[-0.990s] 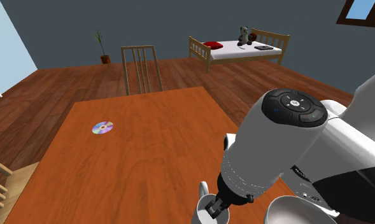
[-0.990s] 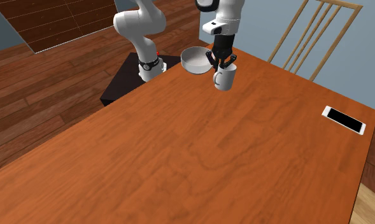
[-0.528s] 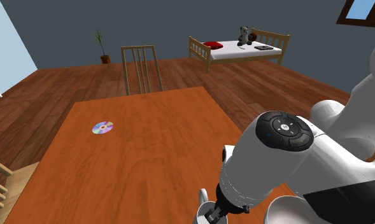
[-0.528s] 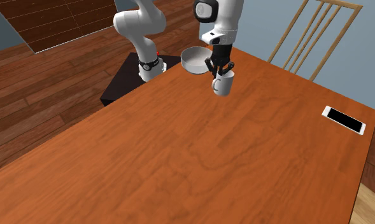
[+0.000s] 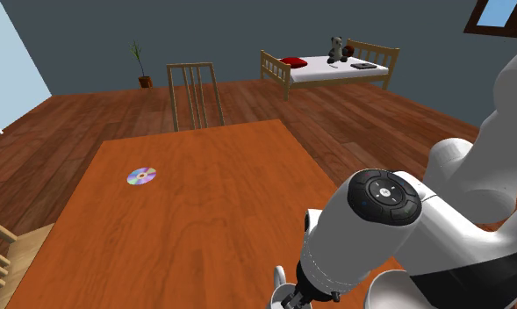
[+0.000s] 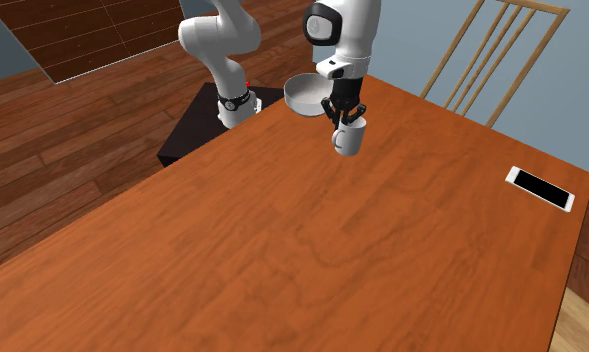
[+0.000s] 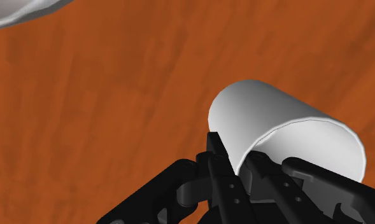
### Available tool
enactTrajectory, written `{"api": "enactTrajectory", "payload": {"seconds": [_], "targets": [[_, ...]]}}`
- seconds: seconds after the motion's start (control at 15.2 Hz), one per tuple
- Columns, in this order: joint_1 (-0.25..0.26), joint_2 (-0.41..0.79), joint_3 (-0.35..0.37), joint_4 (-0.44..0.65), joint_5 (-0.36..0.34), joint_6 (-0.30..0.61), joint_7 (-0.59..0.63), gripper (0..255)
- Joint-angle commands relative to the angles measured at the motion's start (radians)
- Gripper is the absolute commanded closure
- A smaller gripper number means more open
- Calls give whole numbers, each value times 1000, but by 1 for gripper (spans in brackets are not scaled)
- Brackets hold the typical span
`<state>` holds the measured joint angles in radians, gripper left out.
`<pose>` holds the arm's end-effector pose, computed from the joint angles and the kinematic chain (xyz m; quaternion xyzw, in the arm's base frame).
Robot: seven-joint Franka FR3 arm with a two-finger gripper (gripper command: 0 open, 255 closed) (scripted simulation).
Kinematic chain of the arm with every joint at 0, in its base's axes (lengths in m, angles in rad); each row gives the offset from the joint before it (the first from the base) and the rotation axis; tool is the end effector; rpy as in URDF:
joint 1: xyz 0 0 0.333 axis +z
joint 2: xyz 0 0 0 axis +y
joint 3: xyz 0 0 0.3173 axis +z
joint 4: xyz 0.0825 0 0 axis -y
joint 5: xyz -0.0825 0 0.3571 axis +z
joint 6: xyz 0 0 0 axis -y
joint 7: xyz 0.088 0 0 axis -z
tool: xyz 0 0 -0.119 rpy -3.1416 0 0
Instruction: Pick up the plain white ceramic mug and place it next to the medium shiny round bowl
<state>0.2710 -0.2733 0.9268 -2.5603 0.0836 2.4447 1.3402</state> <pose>0.1605 0.3947 0.3393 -0.9904 0.1082 -0.0859 0.0026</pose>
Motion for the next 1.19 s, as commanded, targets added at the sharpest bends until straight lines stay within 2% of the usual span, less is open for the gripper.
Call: {"api": "enactTrajectory", "payload": {"seconds": [0.0, 0.13, 0.2, 0.53, 0.79, 1.12], "targets": [[0, 0, 0, 0, 0, 1, 0, 255], [0, 0, 0, 0, 0, 1, 0, 255], [0, 0, 0, 0, 0, 1, 0, 0], [0, 0, 0, 0, 0, 1, 0, 0], [77, -121, -79, 49, 89, -152, -69, 0], [78, -121, -80, 49, 88, -152, -69, 0]]}}
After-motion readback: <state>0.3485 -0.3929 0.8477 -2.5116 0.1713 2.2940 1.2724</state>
